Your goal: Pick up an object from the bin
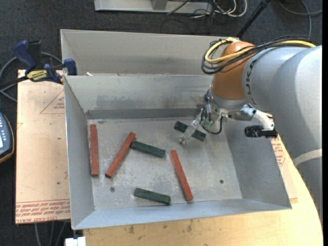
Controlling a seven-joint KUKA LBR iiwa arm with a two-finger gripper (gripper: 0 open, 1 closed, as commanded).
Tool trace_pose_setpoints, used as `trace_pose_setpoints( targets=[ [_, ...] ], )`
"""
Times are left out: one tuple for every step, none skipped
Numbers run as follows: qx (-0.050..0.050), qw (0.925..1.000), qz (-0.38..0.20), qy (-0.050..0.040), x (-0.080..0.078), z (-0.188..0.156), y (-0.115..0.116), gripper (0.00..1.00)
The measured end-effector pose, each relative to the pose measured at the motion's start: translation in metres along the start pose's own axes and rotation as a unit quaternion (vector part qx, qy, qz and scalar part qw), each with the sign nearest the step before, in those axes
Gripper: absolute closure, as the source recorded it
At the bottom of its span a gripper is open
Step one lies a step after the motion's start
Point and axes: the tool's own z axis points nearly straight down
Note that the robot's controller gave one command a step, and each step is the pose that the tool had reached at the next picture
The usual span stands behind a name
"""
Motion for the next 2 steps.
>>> trace_pose_setpoints(
  targets=[
    [0.0,1.0,-0.002,-0.0011,0.0001,-0.0002,0.0009,0.0],
    [0.0,1.0,-0.002,-0.0017,-0.0004,-0.0013,0.0012,1.0]
  ],
)
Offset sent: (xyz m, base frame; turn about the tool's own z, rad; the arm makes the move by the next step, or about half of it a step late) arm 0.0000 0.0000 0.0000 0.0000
